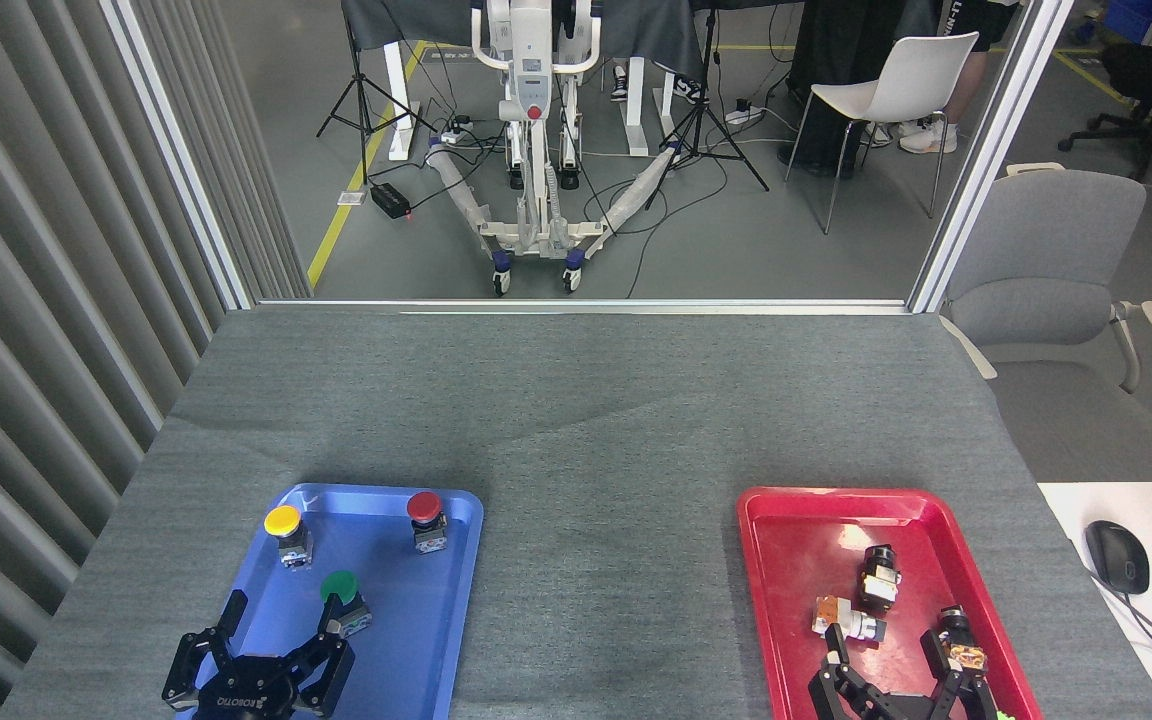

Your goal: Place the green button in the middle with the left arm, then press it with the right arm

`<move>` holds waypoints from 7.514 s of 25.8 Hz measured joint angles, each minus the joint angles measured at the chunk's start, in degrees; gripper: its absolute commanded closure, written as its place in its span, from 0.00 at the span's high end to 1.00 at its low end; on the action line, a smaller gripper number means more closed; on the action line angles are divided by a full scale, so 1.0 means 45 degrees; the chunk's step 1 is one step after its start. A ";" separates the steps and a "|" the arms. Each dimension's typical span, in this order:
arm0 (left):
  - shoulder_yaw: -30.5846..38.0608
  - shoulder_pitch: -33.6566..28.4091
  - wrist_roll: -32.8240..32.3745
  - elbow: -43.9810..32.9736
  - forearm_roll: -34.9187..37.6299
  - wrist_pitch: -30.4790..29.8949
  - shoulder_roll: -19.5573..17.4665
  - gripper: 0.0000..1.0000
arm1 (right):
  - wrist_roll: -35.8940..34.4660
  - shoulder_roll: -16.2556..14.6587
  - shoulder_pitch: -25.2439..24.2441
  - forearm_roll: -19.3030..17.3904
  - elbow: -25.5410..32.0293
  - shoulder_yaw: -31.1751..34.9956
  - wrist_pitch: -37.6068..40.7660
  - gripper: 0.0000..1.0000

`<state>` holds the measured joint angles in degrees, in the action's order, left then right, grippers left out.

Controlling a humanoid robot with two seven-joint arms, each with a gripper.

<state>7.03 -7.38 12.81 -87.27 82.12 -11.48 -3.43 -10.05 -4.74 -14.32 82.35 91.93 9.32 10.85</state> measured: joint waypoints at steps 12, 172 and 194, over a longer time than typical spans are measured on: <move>-0.0018 -0.0063 0.0244 0.0064 0.0012 -0.0036 -0.0061 0.99 | 0.0053 -0.0025 0.0081 0.0080 0.0229 -0.0111 0.0122 1.00; -0.7396 0.7892 0.1149 1.0741 0.0950 -0.5176 0.1461 0.02 | 0.0060 -0.0749 -0.0958 0.0763 0.1350 -0.2656 -0.2728 1.00; -0.7625 0.8200 0.1604 1.2036 0.0828 -0.5292 0.2455 0.94 | 0.0066 -0.0626 -0.0959 0.0773 0.1216 -0.2677 -0.2818 1.00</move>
<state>-27.28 29.52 20.03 -33.11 85.85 -35.30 7.62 -9.75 -7.56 -18.63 85.83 97.40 -2.73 -1.83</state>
